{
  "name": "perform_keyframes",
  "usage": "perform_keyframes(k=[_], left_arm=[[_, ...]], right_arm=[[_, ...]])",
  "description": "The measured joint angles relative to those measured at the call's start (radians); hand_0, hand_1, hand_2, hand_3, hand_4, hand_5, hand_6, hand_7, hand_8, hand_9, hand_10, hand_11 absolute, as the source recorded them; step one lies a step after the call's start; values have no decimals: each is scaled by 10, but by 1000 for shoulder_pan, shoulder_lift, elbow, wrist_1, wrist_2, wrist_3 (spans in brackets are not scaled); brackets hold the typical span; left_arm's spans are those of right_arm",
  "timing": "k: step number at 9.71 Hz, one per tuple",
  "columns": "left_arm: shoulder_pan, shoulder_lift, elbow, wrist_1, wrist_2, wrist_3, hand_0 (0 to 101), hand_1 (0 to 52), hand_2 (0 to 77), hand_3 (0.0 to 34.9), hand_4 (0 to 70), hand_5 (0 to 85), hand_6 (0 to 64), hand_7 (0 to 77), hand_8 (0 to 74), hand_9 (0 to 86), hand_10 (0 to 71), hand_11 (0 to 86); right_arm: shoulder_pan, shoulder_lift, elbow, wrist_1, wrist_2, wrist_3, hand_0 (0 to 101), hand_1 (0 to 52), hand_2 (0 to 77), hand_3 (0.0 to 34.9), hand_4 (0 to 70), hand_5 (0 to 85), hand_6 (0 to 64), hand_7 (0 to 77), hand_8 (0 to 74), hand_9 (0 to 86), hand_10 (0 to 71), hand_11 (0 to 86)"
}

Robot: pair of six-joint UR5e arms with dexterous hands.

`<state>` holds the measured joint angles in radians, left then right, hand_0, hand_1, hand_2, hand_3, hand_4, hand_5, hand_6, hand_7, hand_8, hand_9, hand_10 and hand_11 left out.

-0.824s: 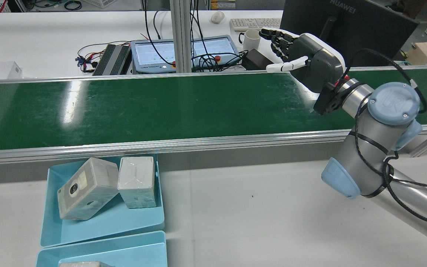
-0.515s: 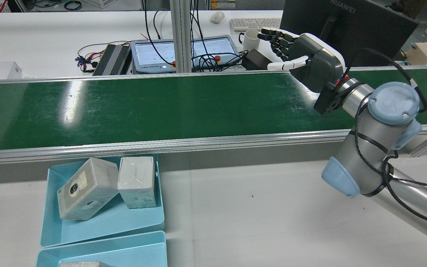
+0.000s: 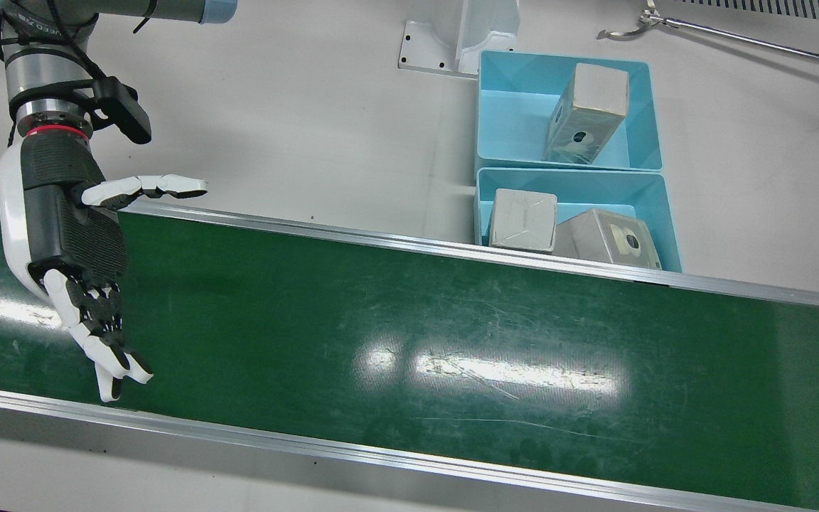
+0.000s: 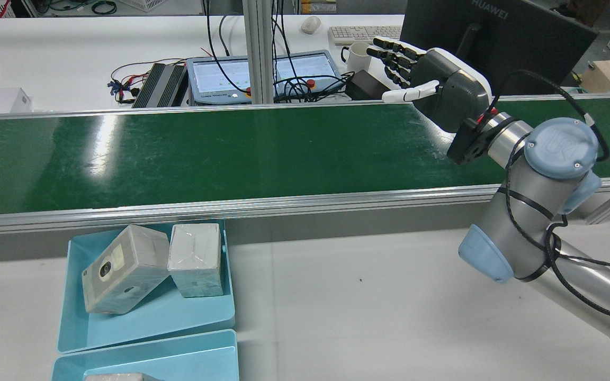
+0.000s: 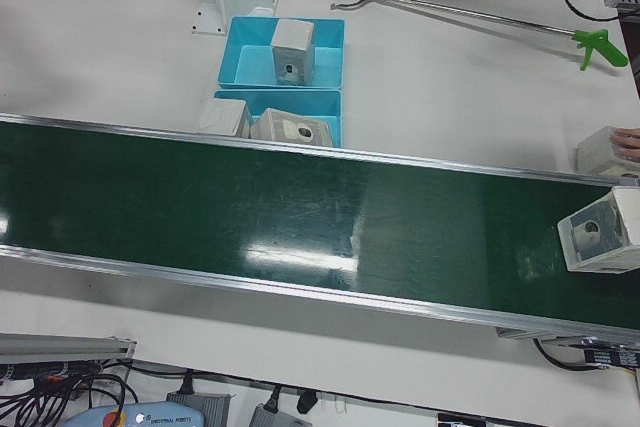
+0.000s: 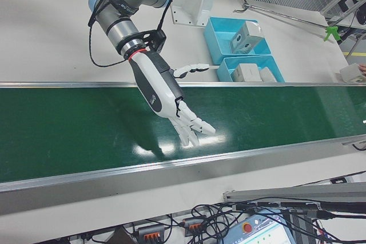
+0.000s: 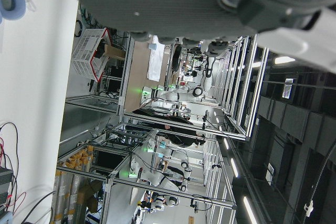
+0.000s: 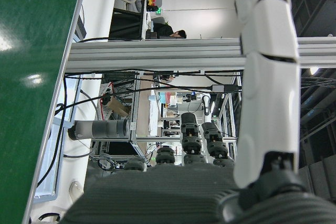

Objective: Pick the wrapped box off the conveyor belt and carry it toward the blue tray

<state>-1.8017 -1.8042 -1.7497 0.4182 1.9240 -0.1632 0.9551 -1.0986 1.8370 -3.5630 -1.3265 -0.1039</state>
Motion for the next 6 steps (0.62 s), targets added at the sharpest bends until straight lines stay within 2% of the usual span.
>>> perform_keyframes(k=[2, 6], left_arm=[[0, 0, 0, 0, 0, 0, 0, 0, 11, 0, 5, 11, 5, 5, 5, 0, 0, 5], [0, 0, 0, 0, 0, 0, 0, 0, 5, 0, 5, 11, 5, 5, 5, 0, 0, 5]], right_arm=[[1, -1, 9, -1, 0, 1, 483, 153, 142, 62, 76, 120, 38, 147, 33, 33, 0, 11], [-1, 3, 13, -2, 0, 1, 483, 153, 147, 72, 82, 125, 49, 164, 33, 44, 0, 11]])
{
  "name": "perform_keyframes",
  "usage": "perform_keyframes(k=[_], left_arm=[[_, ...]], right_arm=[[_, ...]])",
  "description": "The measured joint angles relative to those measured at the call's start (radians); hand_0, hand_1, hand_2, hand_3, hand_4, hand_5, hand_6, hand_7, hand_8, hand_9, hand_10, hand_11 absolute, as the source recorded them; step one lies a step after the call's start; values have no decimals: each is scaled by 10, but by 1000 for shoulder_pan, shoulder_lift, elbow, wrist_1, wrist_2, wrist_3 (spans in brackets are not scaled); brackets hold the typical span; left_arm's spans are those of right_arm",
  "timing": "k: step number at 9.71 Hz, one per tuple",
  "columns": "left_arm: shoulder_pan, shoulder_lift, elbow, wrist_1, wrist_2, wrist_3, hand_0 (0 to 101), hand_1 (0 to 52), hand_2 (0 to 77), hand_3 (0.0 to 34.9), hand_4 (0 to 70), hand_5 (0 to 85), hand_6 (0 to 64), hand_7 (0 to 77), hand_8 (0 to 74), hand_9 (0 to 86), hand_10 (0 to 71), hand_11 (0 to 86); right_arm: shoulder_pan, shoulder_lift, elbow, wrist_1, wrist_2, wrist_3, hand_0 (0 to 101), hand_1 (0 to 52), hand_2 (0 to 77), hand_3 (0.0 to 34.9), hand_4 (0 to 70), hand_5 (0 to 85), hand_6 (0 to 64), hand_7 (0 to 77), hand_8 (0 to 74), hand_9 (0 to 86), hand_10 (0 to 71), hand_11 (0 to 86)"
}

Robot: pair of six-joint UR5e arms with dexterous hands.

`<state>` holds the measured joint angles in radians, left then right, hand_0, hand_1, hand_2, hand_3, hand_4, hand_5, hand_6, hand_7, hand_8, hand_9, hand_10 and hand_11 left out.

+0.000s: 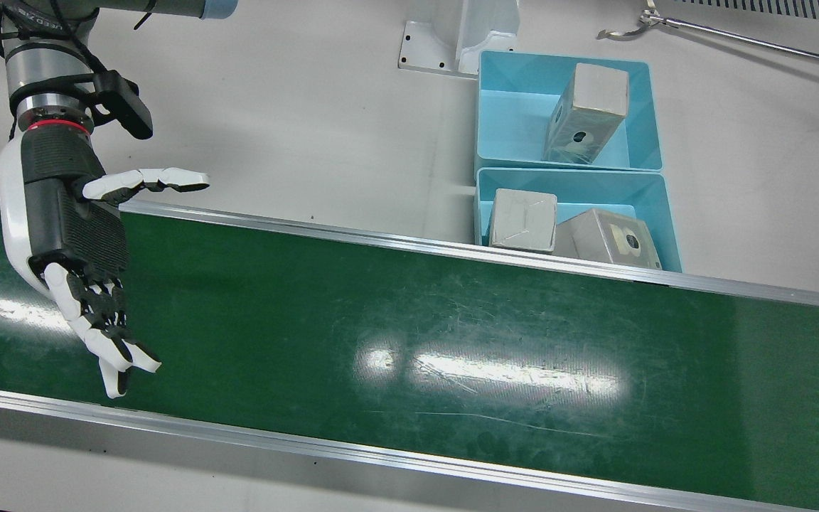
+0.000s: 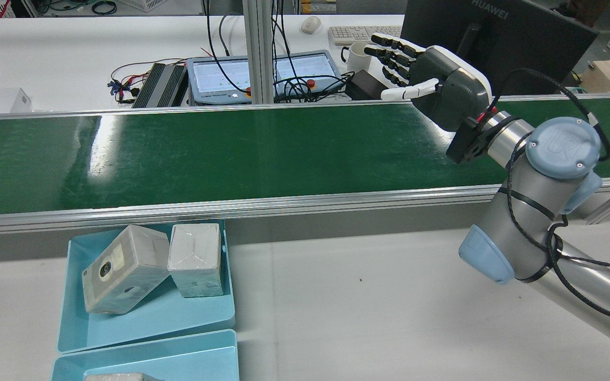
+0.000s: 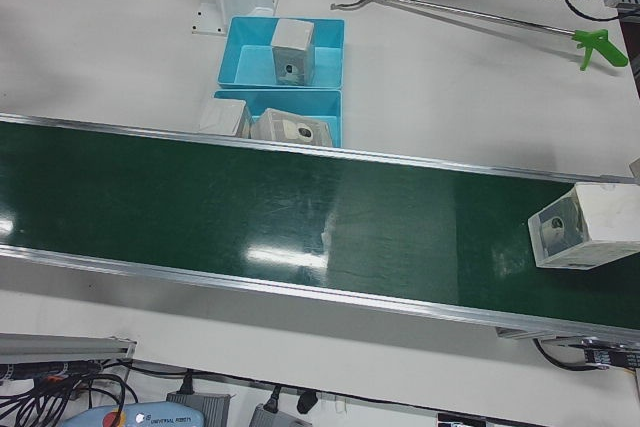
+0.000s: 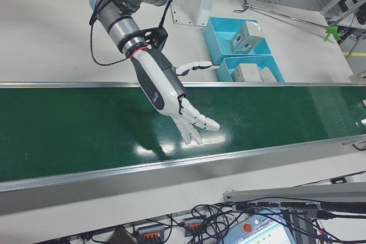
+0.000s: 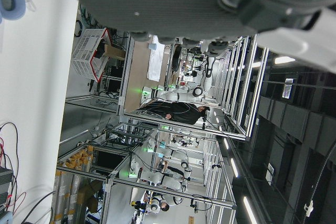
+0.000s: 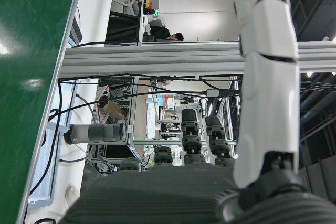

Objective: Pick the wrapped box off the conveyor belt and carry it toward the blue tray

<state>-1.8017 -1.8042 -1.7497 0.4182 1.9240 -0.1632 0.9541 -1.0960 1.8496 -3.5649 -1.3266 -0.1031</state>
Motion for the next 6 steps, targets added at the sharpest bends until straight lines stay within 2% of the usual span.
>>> perform_keyframes(k=[2, 3, 6], left_arm=[[0, 0, 0, 0, 0, 0, 0, 0, 11, 0, 5, 11, 0, 5, 5, 0, 5, 5], [0, 0, 0, 0, 0, 0, 0, 0, 11, 0, 5, 11, 5, 5, 5, 0, 5, 5], [0, 0, 0, 0, 0, 0, 0, 0, 11, 0, 5, 11, 0, 5, 5, 5, 5, 5]], right_arm=[[-2, 6, 0, -1, 0, -1, 483, 158, 147, 73, 93, 136, 49, 164, 33, 44, 0, 11], [-3, 8, 1, -1, 1, -1, 483, 158, 147, 92, 93, 136, 49, 169, 27, 49, 0, 11], [-5, 14, 6, -3, 3, -1, 483, 169, 153, 90, 104, 147, 49, 180, 38, 49, 0, 11]])
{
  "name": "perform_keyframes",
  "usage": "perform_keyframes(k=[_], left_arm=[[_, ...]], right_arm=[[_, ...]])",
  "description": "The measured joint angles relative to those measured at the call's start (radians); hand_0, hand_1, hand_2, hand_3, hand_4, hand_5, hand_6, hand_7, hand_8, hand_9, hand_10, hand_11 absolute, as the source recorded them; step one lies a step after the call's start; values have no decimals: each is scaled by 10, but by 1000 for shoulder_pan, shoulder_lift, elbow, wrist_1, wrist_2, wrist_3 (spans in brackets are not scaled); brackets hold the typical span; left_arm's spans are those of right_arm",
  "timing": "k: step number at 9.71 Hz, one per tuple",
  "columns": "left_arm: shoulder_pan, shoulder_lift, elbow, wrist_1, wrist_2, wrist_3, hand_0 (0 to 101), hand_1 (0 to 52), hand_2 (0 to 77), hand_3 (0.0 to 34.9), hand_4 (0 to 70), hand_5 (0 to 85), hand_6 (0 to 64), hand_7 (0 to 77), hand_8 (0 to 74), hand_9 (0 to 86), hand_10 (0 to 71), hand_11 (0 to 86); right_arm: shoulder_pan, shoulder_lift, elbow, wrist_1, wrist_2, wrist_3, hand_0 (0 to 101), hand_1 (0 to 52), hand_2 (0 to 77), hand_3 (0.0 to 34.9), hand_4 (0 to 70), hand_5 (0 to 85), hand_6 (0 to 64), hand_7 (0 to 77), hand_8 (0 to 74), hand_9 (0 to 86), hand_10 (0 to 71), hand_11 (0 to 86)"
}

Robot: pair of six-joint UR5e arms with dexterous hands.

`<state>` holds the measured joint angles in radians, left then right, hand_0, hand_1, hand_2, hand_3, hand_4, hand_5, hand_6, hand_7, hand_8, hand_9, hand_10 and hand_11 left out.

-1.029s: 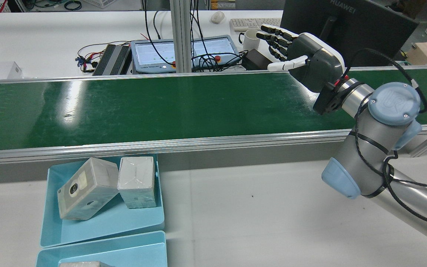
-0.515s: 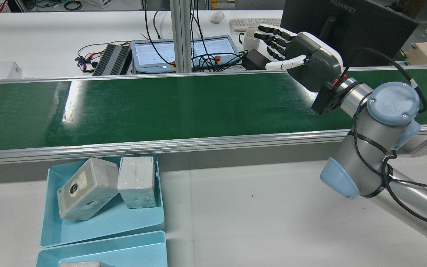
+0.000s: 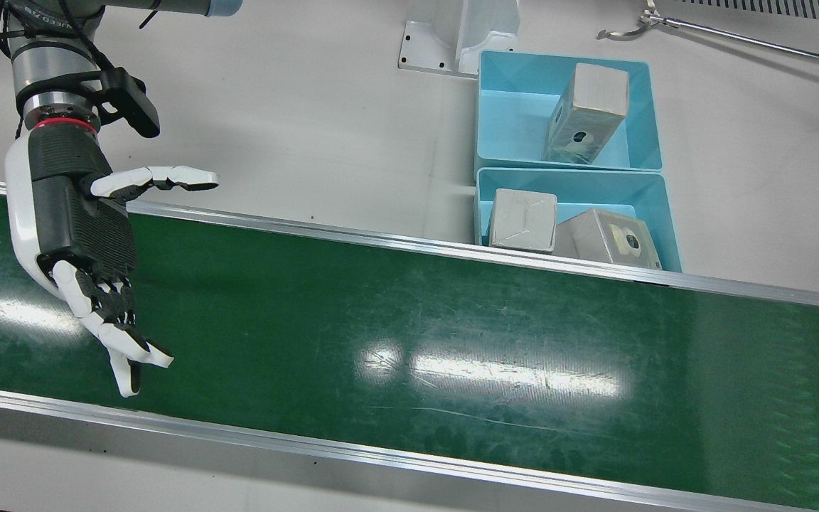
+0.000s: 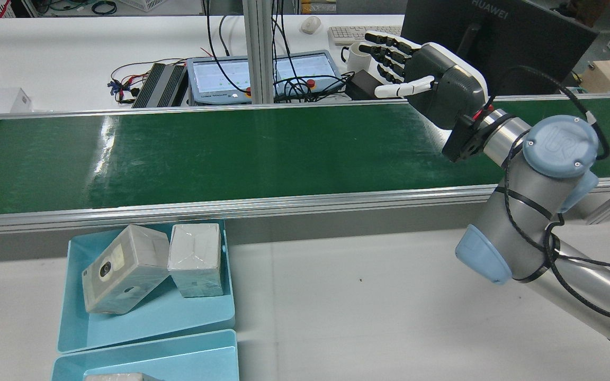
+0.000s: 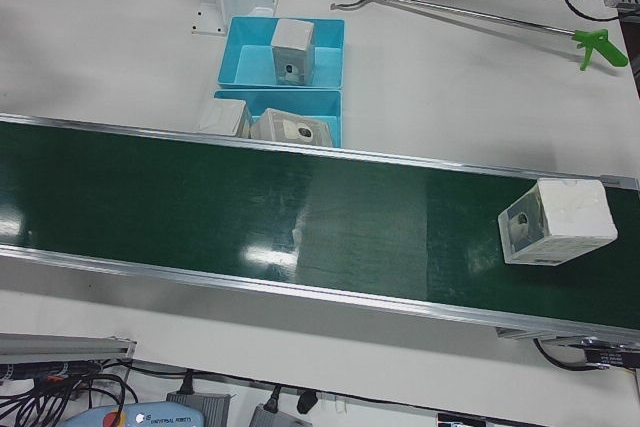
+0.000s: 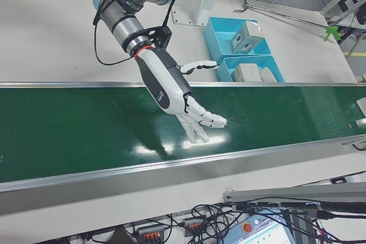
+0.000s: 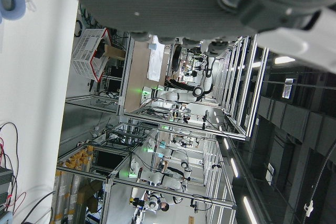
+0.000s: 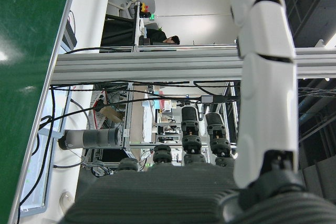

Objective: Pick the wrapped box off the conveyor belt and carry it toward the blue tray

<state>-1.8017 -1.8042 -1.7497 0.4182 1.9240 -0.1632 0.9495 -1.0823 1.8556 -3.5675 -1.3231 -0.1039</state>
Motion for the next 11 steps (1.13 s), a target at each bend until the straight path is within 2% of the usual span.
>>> perform_keyframes(k=[7, 9, 11], left_arm=[[0, 0, 0, 0, 0, 0, 0, 0, 11, 0, 5, 11, 5, 5, 5, 0, 5, 5], [0, 0, 0, 0, 0, 0, 0, 0, 5, 0, 5, 11, 0, 5, 5, 0, 5, 5], [0, 0, 0, 0, 0, 0, 0, 0, 11, 0, 5, 11, 5, 5, 5, 5, 0, 5]], right_arm=[[1, 2, 15, -1, 3, 1, 493, 169, 164, 90, 104, 153, 55, 191, 38, 65, 0, 11], [0, 2, 15, -1, 3, 1, 493, 169, 158, 104, 104, 153, 55, 191, 38, 65, 0, 16], [-2, 2, 13, -1, 4, 1, 493, 169, 158, 103, 104, 153, 55, 191, 38, 60, 0, 11]])
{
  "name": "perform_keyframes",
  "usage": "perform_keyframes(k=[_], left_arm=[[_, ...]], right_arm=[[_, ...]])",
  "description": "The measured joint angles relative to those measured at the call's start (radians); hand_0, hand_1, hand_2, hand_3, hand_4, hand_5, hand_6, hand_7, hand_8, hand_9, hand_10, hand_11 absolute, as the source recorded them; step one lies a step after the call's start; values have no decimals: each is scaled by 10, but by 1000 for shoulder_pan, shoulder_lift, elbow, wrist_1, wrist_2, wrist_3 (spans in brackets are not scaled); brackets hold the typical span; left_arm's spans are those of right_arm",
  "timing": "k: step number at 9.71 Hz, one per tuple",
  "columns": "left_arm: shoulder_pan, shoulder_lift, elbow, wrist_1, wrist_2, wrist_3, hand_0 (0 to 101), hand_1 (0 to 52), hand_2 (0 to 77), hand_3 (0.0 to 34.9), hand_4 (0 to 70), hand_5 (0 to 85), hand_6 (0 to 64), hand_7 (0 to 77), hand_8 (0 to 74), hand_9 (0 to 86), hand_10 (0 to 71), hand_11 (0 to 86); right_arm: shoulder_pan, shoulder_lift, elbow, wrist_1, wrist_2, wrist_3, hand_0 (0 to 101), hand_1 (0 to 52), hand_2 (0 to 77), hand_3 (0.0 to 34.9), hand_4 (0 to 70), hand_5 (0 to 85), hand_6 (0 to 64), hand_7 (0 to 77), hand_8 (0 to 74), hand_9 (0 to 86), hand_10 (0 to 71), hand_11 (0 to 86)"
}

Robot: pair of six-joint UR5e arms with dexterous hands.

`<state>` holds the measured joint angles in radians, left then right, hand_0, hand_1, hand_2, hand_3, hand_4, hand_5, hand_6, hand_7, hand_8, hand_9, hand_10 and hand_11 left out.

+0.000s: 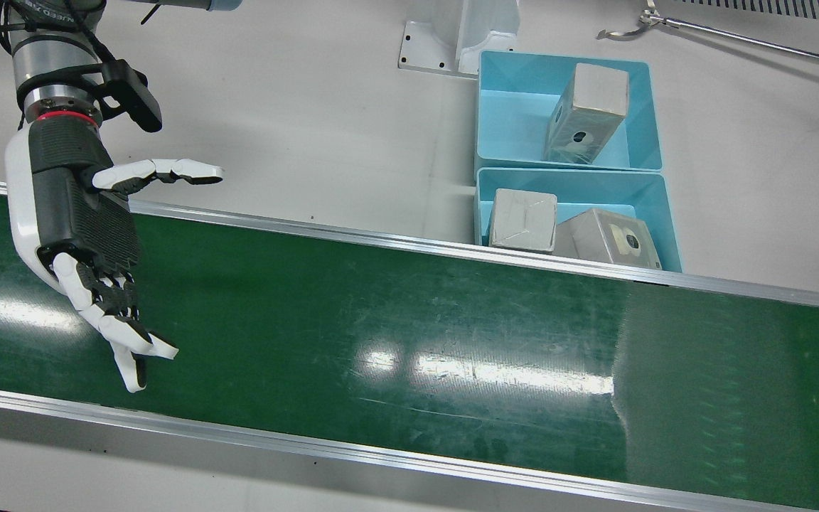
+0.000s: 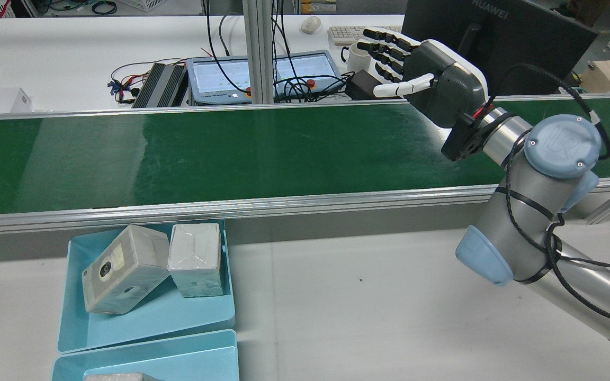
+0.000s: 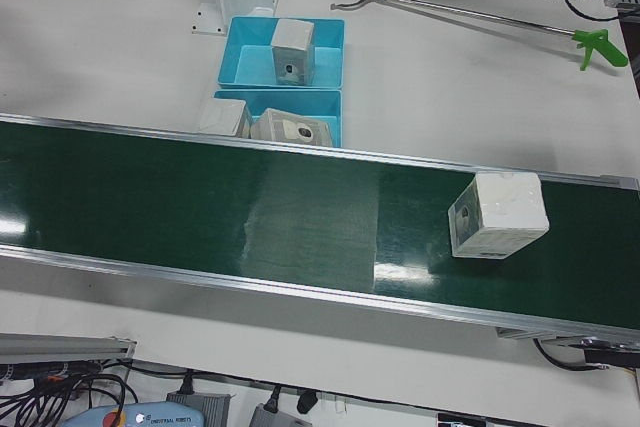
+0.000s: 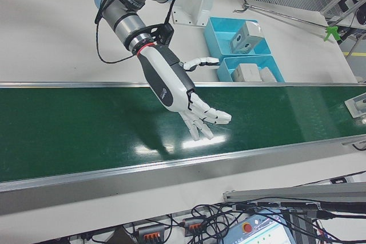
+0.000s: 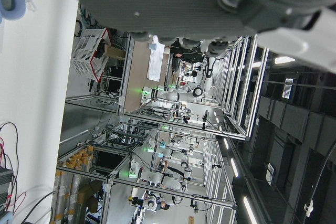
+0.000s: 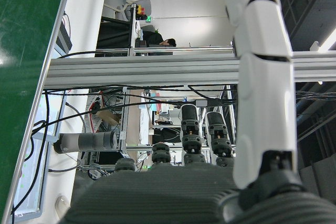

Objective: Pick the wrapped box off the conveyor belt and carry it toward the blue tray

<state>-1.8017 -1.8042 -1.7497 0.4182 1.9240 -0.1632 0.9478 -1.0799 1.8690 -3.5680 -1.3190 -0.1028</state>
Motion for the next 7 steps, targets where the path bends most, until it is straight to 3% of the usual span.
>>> perform_keyframes(k=[7], left_arm=[[0, 0, 0, 0, 0, 0, 0, 0, 11, 0, 0, 11, 0, 5, 5, 5, 5, 5]], right_arm=[[-13, 0, -5, 0, 4, 0, 490, 169, 158, 103, 104, 153, 60, 202, 38, 60, 0, 16]])
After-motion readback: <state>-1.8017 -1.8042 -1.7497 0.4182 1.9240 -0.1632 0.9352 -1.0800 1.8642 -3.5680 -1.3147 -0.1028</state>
